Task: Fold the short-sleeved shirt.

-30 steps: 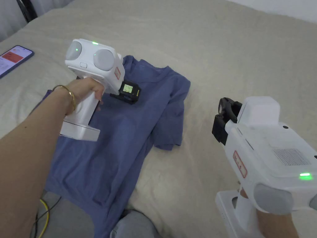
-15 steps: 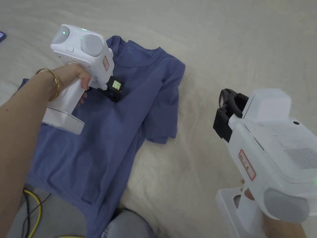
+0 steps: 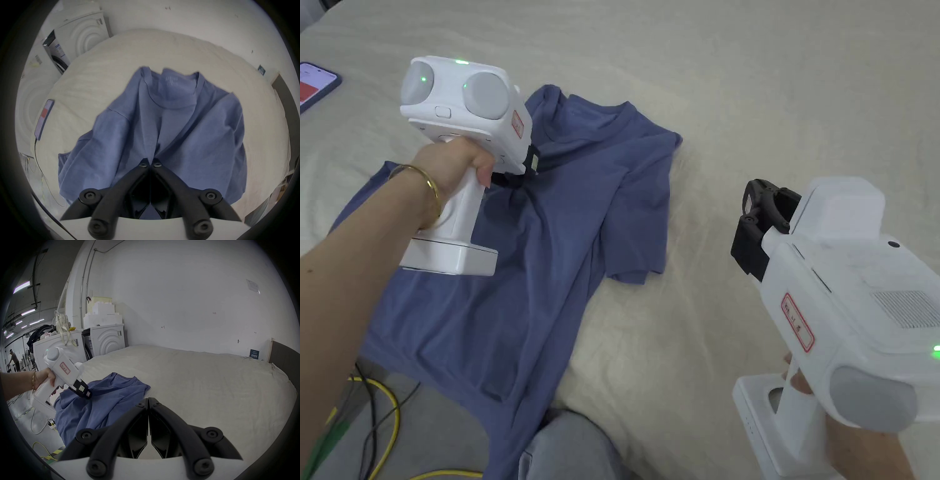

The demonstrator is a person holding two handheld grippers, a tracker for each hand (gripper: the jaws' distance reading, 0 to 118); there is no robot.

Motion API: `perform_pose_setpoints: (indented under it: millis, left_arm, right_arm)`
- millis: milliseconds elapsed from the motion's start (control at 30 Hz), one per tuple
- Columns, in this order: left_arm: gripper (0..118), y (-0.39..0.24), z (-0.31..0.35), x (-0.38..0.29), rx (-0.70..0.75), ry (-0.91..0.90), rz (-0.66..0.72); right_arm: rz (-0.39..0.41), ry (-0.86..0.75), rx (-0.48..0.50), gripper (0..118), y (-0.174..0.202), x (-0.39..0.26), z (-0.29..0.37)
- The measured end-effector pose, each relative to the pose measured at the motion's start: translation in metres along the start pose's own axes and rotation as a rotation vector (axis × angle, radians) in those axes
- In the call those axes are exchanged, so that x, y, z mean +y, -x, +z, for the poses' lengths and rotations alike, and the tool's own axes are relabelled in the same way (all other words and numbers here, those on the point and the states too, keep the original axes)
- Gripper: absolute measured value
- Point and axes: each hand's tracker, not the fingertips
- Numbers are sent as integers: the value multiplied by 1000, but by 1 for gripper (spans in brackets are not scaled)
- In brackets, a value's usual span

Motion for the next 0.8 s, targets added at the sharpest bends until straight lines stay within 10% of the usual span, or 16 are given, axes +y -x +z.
perform_pose_setpoints:
  millis: [300,800]
  left_arm:
    - [0,28,71,-34,-58,-267,257]
    - [0,27,228,-19,-99,-634,268]
  right_arm:
    - [3,-45,28,0,11,14,30]
    - [12,-121,29,0,8,23,86]
